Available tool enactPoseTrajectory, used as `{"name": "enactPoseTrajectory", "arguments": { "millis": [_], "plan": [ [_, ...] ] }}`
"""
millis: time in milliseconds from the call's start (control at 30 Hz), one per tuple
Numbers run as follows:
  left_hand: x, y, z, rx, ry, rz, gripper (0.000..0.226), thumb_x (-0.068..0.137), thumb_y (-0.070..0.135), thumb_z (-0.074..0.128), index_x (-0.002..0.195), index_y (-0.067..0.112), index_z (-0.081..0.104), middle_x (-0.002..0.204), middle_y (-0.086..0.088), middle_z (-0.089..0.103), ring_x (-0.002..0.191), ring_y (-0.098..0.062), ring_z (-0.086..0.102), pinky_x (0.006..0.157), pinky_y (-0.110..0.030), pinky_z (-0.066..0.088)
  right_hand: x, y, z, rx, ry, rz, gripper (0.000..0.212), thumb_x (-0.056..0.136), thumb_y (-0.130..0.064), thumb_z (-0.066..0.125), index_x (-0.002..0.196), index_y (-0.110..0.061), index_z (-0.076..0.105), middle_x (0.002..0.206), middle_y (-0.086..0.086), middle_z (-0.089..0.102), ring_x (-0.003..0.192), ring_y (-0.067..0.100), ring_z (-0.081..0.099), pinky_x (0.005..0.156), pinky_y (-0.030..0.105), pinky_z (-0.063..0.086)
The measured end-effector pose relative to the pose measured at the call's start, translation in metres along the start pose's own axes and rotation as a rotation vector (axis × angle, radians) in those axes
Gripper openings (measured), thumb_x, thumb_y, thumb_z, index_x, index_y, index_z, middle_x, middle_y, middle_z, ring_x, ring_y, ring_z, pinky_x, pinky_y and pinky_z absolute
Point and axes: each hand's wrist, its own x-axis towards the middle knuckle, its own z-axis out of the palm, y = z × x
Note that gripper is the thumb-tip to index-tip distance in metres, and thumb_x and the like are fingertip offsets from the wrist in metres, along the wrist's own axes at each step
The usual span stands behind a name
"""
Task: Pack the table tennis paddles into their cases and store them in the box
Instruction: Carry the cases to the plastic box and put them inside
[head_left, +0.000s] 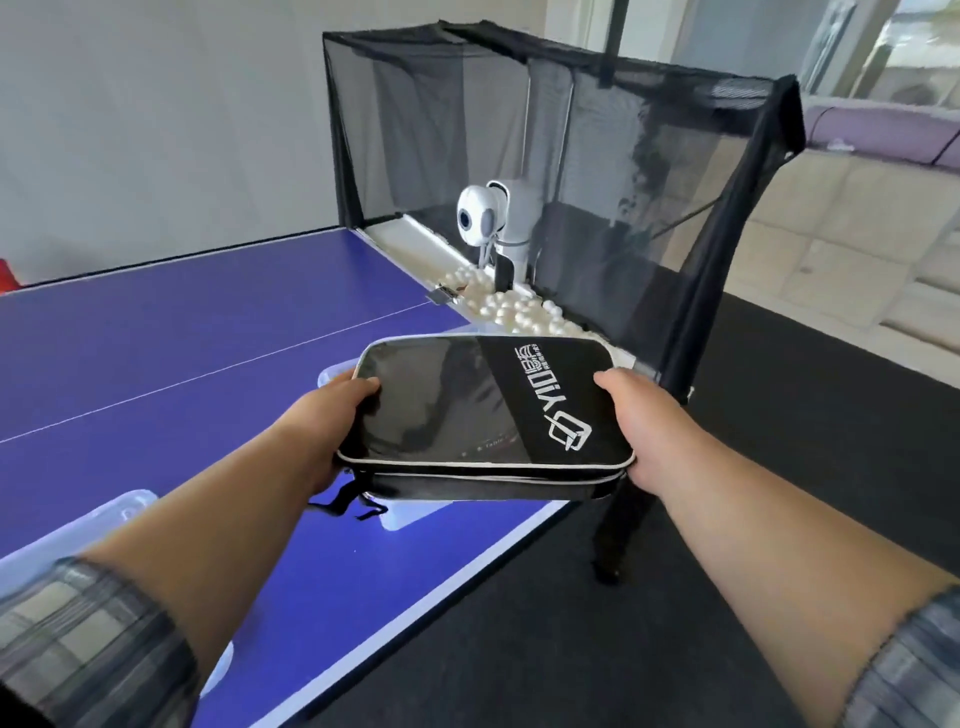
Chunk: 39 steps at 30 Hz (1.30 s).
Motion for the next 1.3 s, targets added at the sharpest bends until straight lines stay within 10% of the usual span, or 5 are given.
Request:
{"name": "enactPoseTrajectory", "arguments": {
  "millis": [233,700,867,1133,1300],
  "plan": [
    [0.079,0.019,0.004,-0.108,0.128,0.037,0.018,0.095,0.028,0.056,0.100,0.044,0.064,0.083,0.011,0.077,0.073,-0.011,0.074,0.050,-0.023,0.055,0.139,-0.036,0.054,-0.122,-0.164,0.072,0.024,0.087,-0.033,0.060,0.099,-0.015,0.070,0.084,0.009,0.079,0.073,0.026,0.077,0.065,0.038,0.062],
    [0.264,-0.053,0.022,0.005,0.397,-0.327,0.043,0.079,0.030,0.047,0.121,0.030,0.055,0.097,-0.006,0.067,0.085,-0.026,0.066,0.070,-0.034,0.053,0.346,0.051,0.156,-0.537,-0.256,0.259,0.035,0.070,-0.032,0.052,0.096,-0.013,0.067,0.103,0.016,0.074,0.095,0.034,0.072,0.091,0.056,0.054],
    [0.284,-0.091,0.044,0.051,0.540,-0.460,0.038,0.086,0.031,0.042,0.124,0.034,0.046,0.088,0.002,0.054,0.074,-0.017,0.050,0.066,-0.033,0.039,0.380,0.090,0.160,-0.686,-0.235,0.319,0.021,0.076,-0.031,0.052,0.080,-0.013,0.062,0.083,0.011,0.067,0.077,0.028,0.066,0.076,0.038,0.054],
    [0.293,-0.128,0.052,0.113,0.516,-0.593,0.041,0.087,0.033,0.046,0.128,0.029,0.045,0.108,-0.007,0.060,0.104,-0.032,0.058,0.097,-0.044,0.046,0.401,0.131,0.160,-0.851,-0.320,0.323,0.044,0.079,-0.031,0.044,0.119,-0.016,0.058,0.104,0.011,0.063,0.092,0.031,0.059,0.085,0.039,0.048],
    [0.291,-0.141,0.063,0.168,0.536,-0.550,0.047,0.084,0.020,0.052,0.130,0.024,0.042,0.092,-0.002,0.057,0.086,-0.026,0.057,0.080,-0.037,0.045,0.399,0.142,0.157,-0.900,-0.313,0.339,0.049,0.080,-0.026,0.048,0.128,-0.018,0.052,0.115,0.011,0.061,0.097,0.033,0.057,0.080,0.036,0.044]
  ]
}}
